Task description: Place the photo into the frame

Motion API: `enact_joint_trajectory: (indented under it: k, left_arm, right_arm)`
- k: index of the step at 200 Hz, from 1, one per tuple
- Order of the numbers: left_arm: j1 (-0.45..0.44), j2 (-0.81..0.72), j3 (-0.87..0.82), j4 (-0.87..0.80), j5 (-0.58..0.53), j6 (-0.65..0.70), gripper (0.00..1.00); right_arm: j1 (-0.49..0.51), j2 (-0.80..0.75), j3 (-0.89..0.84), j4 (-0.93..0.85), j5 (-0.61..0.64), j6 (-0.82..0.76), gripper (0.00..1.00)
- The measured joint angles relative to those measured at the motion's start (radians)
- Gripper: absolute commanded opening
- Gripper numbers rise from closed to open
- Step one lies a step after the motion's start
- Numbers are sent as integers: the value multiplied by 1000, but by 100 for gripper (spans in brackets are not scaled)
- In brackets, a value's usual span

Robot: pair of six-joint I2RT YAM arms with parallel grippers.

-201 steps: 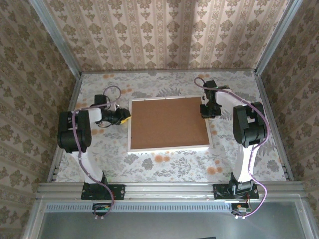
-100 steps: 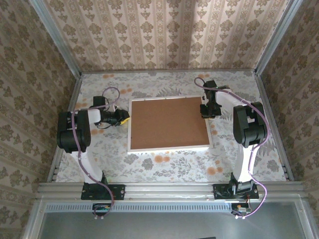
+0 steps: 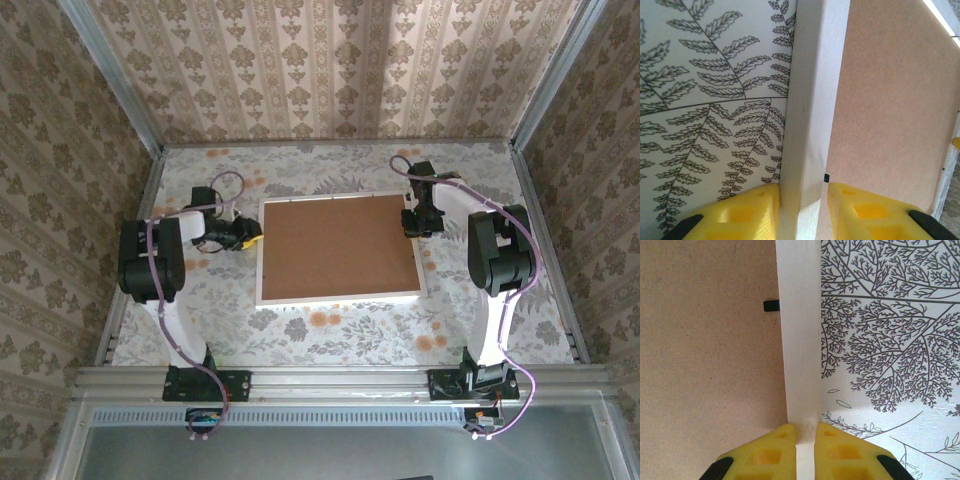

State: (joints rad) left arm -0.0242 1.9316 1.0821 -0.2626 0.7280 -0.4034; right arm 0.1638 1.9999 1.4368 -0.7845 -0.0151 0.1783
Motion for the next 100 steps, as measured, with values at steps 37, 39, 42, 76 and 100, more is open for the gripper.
enact_joint_trajectory:
  k: [37,39,42,76,100]
  left_arm:
    - [-3,13,27,-40,-11,4,34]
    - [-4,13,28,-42,-13,4,34]
    - [-5,13,30,-46,-16,5,34]
    - [-13,13,36,-55,-44,12,29]
    - [-18,22,51,-56,-48,23,29]
  right_arm:
    - [0,0,0,0,0,0,13]
    - [0,0,0,0,0,0,13]
    - [0,0,0,0,0,0,13]
    - [0,0,0,0,0,0,13]
    - [0,0,0,-1,4,0,13]
